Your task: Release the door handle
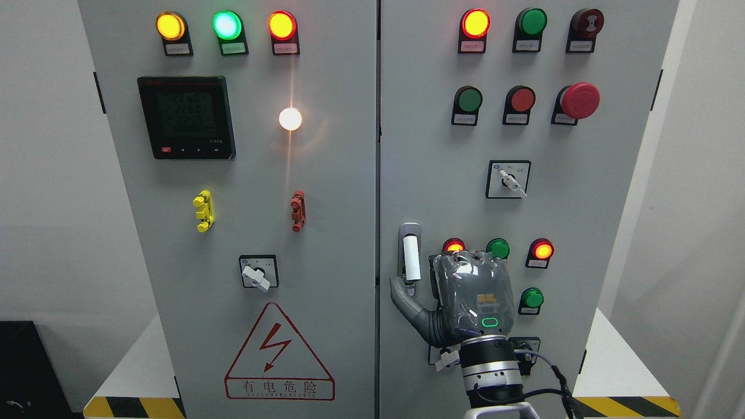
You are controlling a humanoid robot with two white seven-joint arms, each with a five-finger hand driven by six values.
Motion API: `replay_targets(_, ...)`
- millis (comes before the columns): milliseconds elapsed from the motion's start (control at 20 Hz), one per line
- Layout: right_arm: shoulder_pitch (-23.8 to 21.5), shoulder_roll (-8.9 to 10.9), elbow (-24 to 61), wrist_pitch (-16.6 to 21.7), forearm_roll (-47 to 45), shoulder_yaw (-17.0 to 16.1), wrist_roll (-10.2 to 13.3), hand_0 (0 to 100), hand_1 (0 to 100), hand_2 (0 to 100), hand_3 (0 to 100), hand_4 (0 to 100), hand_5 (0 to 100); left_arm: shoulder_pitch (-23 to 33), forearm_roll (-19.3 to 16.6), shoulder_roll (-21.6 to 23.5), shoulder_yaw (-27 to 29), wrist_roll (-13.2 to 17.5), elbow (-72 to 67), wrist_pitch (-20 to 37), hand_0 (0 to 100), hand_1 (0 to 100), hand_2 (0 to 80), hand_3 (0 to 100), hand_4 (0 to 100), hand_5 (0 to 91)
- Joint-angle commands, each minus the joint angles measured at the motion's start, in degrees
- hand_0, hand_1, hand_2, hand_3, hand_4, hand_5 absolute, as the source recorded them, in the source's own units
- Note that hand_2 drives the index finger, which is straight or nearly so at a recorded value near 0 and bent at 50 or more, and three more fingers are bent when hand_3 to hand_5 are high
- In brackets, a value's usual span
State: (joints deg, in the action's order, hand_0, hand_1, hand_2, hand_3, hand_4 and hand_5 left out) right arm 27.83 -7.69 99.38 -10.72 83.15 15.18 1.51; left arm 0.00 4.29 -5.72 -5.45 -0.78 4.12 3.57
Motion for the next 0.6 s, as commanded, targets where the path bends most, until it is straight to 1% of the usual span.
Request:
replay_targets(0,0.4,-0.04,-1.2,-0.3,0.1,-0.2,0.2,24,23,95,100,100,100,1.0,-0.1,0.0,0.0,0.0,0.0,0.0,12,56,0.0,0,0,0.0)
replay_targets(100,0.5,0.05,-1.2,-0.8,0.0,-0.2,0.2,24,24,95,100,100,100,1.0,-0.1,0.0,0.0,0.0,0.0,0.0,12,56,0.0,0,0,0.0)
replay_targets(551,0.5,0.05,-1.1,-0.9,0.0,-0.2,0.2,27,26,95,100,100,100,1.0,0.0,0.0,0.0,0.0,0.0,0.0,12,56,0.0,0,0,0.0)
